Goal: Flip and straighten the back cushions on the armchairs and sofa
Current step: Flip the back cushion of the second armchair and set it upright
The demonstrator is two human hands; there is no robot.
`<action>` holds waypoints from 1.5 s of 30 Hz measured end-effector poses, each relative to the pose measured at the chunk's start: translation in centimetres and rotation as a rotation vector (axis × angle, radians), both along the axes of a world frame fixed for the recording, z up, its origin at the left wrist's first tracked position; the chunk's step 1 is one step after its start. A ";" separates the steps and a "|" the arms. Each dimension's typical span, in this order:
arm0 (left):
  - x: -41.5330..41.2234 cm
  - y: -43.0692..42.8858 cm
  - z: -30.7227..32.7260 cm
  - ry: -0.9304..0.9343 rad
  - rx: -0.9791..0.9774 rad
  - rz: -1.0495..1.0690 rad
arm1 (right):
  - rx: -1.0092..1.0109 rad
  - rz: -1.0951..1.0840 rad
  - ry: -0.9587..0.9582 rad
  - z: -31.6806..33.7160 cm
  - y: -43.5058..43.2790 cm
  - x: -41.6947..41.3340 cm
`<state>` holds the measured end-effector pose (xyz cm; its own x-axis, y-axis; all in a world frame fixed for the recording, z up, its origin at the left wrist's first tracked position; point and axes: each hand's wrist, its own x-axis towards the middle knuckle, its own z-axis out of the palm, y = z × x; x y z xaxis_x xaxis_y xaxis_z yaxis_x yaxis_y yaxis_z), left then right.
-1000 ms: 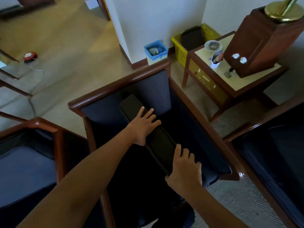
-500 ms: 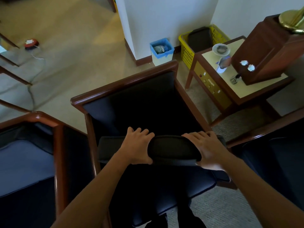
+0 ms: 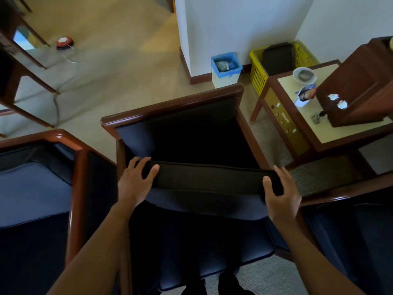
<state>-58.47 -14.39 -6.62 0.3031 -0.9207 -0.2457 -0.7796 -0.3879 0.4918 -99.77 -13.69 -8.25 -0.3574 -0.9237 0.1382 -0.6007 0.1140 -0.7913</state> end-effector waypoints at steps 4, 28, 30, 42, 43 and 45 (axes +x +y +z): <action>1.7 -0.6 -1.0 0.505 -0.118 0.320 | -0.020 -0.031 -0.294 -0.8 0.0 -0.4; 6.5 -7.5 0.7 0.730 -0.698 0.867 | -0.148 0.066 -0.321 2.3 -23.5 9.7; 7.0 -9.3 0.1 0.713 -0.700 0.876 | -0.120 0.078 -0.317 1.8 -25.8 10.5; 9.1 -15.0 -6.3 0.206 -0.398 0.691 | -0.179 0.124 0.068 -6.5 -31.1 13.3; 9.1 -15.3 -6.5 0.151 -0.386 0.670 | -0.199 0.102 0.110 -6.9 -31.3 13.5; 8.6 -15.7 -6.7 0.026 -0.370 0.632 | -0.224 0.064 0.188 -7.4 -31.5 13.8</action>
<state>-49.89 -30.07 -13.33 0.8025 -0.5957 0.0333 -0.4481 -0.5649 0.6928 -85.97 -45.24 -15.62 -0.2481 -0.8827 0.3992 -0.7391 -0.0939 -0.6670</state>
